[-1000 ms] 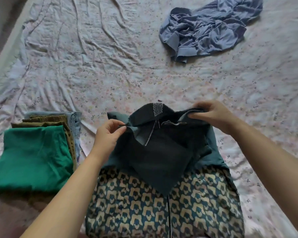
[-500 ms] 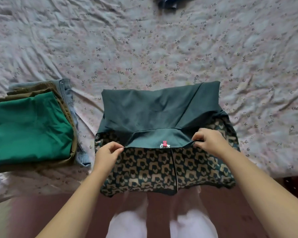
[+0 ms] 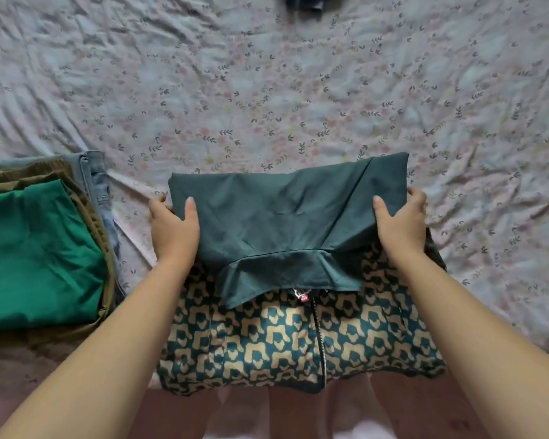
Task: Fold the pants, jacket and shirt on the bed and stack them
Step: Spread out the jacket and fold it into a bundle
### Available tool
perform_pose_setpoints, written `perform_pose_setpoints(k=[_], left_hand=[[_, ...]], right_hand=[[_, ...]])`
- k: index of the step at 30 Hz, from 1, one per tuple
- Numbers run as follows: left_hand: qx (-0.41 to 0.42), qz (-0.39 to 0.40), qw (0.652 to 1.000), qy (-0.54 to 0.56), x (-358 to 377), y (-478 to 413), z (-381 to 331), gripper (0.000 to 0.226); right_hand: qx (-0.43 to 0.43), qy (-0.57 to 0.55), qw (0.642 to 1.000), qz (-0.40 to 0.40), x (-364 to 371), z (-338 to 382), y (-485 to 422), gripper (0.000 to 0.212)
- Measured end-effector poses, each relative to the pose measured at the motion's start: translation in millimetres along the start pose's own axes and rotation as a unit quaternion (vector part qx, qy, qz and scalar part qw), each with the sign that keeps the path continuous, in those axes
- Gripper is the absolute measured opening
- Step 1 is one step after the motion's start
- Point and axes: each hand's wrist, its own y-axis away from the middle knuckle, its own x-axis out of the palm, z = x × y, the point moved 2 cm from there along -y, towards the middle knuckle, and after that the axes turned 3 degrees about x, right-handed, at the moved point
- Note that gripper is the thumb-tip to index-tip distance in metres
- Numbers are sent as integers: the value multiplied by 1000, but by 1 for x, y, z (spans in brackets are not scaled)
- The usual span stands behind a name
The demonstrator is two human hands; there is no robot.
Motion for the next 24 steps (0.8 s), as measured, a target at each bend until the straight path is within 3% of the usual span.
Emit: perform_pose_setpoints(k=[3, 7, 13, 19, 24], left_hand=[[-4, 15, 1000, 2, 12, -17, 0, 33], [8, -47, 999, -12, 12, -29, 18, 35], [-25, -38, 998, -37, 23, -30, 41, 36], [2, -46, 999, 15, 19, -43, 20, 35], [-17, -72, 997, -35, 20, -54, 15, 17]], right_hand=[[21, -147, 989, 26, 12, -1, -16, 36], [77, -339, 935, 71, 12, -24, -35, 11], [71, -203, 972, 99, 16, -52, -47, 23], [-35, -134, 990, 11, 7, -10, -62, 27], [-21, 3, 999, -49, 15, 3, -70, 27]])
